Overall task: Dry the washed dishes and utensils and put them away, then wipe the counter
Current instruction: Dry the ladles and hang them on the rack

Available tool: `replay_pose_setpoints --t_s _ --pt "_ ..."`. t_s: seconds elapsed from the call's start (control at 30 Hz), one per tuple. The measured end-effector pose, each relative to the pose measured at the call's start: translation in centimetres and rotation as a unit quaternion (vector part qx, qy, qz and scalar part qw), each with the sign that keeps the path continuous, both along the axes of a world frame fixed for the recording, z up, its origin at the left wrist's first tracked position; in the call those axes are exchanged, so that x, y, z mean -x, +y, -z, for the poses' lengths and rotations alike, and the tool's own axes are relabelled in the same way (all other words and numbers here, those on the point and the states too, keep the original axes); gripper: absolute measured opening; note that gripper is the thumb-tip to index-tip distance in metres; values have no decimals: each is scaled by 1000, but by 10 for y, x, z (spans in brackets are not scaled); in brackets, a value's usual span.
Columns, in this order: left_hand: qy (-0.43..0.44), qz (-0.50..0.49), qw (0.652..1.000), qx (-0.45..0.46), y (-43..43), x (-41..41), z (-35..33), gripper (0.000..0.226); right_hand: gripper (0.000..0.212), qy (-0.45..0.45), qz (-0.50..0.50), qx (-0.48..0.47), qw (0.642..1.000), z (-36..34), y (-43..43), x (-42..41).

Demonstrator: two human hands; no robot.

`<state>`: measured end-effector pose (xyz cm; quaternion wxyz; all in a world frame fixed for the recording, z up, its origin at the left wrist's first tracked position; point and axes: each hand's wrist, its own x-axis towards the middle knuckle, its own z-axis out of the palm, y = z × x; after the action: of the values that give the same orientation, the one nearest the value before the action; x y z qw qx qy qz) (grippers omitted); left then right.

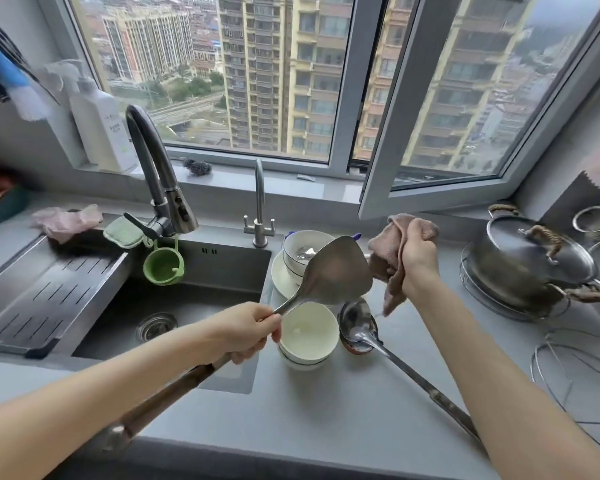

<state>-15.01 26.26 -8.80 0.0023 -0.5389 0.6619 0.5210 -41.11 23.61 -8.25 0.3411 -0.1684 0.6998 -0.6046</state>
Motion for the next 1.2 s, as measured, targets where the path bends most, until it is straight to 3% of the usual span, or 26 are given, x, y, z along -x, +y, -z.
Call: replay_pose_setpoints --t_s 0.1,0.2,0.27,0.33,0.37,0.4,0.6,0.7,0.77,0.8,0.87,0.97,1.1,1.2 --pt "-112 2 972 206 -8 6 -1 52 51 85 -14 60 994 -38 34 0" --pt "-177 17 935 306 -12 17 2 45 46 243 -60 93 964 -57 63 -14" --pt "-161 39 934 318 -8 30 2 40 50 429 -123 76 892 -41 73 -34" --pt "-92 36 940 327 0 45 1 36 63 605 -205 17 769 0 72 -51" --pt "-65 25 939 337 4 51 1 36 66 652 -224 -13 724 18 73 -56" --pt "-55 12 936 348 8 54 2 38 70 661 -230 -37 713 31 73 -56" --pt "-24 -26 919 393 24 66 16 35 61 473 -175 -77 860 15 60 -33" --pt "0 -22 908 417 31 61 17 33 55 300 -123 -144 935 5 58 -1" --pt "4 -7 906 422 31 57 17 36 54 140 -90 -113 980 1 61 18" --pt "1 2 908 419 29 57 17 35 54 65 -92 -77 991 -2 65 21" --pt "7 16 914 406 22 60 12 34 45 0 -113 -24 993 -10 70 21" --pt "43 73 931 356 9 59 -7 23 37 3 -101 13 995 -32 77 24" --pt "-63 153 889 426 -10 25 -28 17 42 21 -42 18 999 -57 82 61" --pt "-97 187 889 406 -16 9 -30 22 42 21 -29 24 999 -72 85 82"
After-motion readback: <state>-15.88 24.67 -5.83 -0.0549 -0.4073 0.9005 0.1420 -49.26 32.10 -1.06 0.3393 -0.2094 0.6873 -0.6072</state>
